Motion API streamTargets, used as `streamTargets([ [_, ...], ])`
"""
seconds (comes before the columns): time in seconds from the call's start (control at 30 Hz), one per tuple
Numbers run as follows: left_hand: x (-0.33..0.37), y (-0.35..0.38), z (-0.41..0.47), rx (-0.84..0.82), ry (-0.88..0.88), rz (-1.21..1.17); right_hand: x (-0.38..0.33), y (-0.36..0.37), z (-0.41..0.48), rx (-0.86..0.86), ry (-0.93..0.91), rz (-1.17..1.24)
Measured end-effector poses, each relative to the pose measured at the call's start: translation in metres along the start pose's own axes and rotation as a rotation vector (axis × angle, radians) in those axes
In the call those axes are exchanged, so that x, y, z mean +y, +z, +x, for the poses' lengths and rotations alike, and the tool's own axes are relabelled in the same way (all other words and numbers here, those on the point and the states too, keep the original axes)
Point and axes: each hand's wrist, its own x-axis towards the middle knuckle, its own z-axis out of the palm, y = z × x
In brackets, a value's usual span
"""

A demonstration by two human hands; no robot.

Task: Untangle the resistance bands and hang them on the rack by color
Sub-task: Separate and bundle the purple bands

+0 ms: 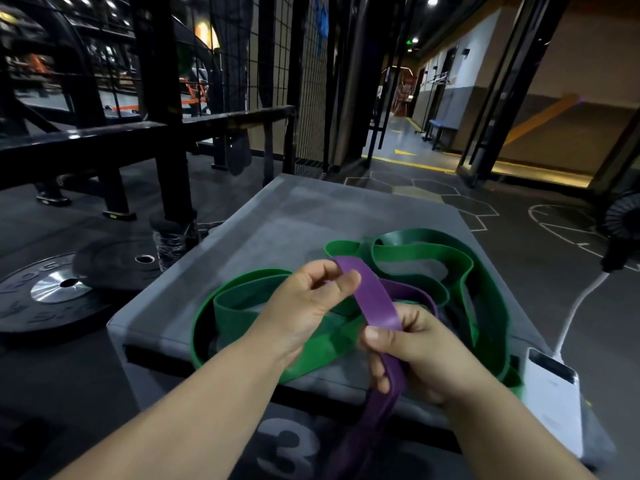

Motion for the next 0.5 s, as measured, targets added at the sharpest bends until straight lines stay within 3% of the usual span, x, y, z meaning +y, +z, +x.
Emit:
streamTargets([
  [0.2, -0.011, 0.014, 0.001, 0.012, 0.051, 0.04, -0.017, -0.001, -0.003, -0.083, -0.24, 0.134],
  [0.37, -0.029, 0.005, 0.017, 0.239, 0.235, 0.613, -0.021, -0.01, -0.008, -0.245, -0.212, 0.313],
  [0.5, -0.033, -0.002, 0.029, 0.202, 0.309, 0.633, -0.021, -0.014, -0.01, -0.268, -0.214, 0.316],
])
